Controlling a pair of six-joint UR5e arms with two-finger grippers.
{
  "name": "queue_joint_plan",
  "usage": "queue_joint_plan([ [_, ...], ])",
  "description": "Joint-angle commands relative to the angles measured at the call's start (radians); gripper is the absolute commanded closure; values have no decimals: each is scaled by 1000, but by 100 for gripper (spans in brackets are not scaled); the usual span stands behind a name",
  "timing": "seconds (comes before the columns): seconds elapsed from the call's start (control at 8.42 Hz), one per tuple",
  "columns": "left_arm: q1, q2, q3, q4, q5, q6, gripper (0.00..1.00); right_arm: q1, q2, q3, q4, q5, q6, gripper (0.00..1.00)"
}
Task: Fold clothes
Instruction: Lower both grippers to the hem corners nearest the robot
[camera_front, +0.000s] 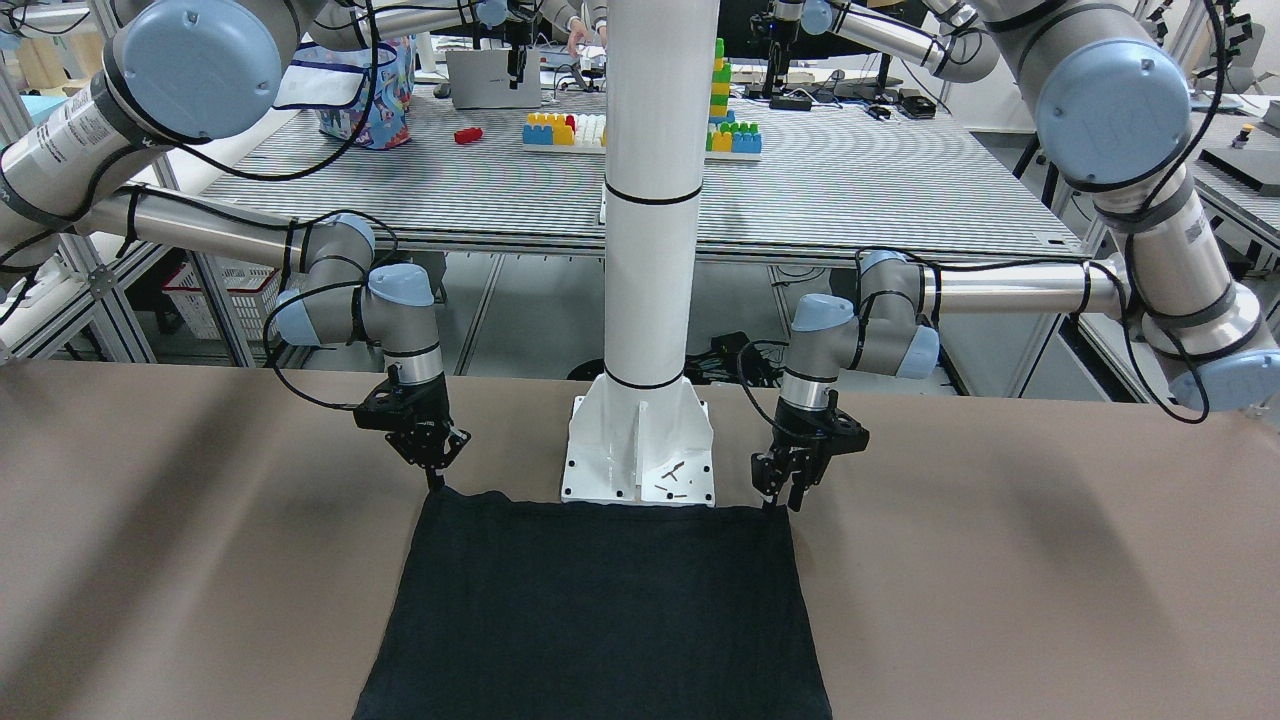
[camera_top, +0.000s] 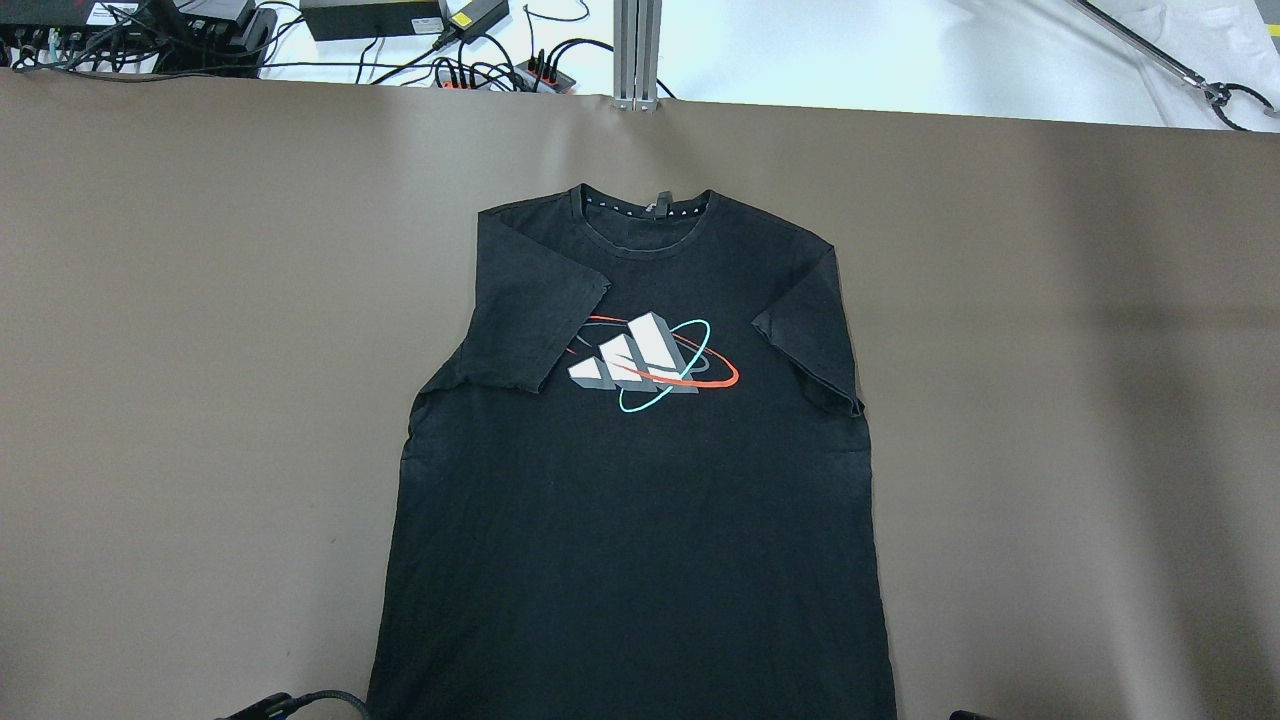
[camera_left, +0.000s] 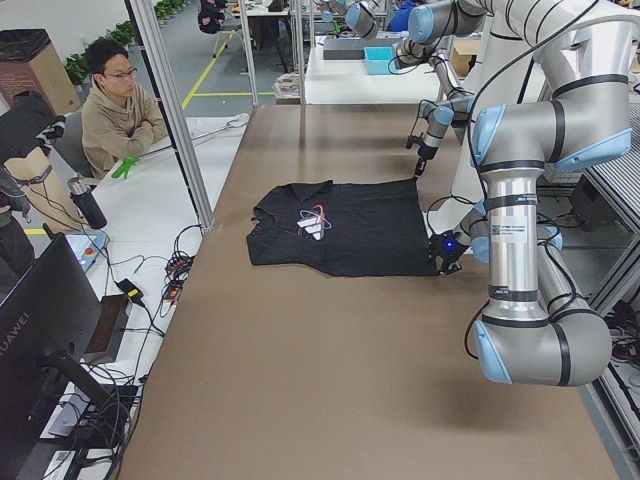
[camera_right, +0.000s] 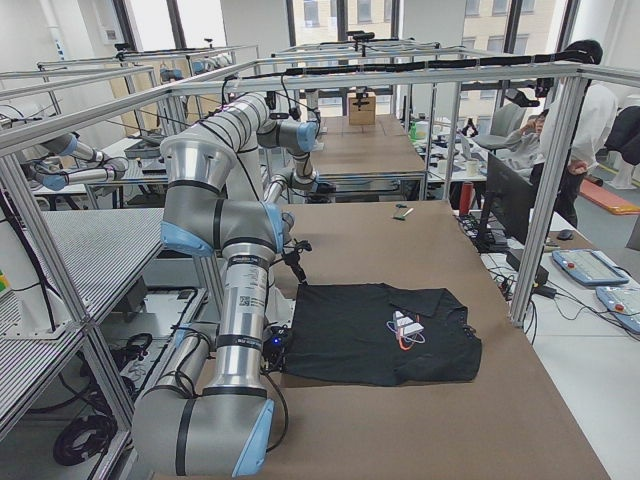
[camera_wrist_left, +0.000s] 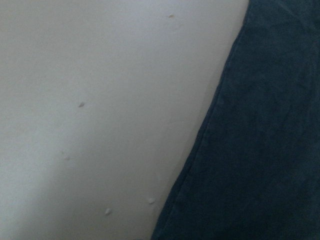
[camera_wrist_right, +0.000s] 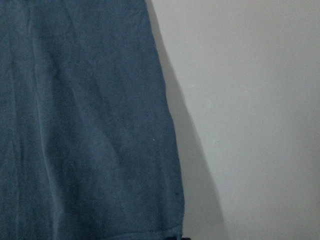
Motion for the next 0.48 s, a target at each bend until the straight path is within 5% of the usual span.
queue_joint_plan([
  [0.0, 34, 6, 4, 9, 28, -23, 46, 1, 0, -2, -5, -7, 0, 100],
  [0.36, 34, 20, 4, 8, 25, -32, 63, 1, -1, -2, -5, -7, 0, 100],
])
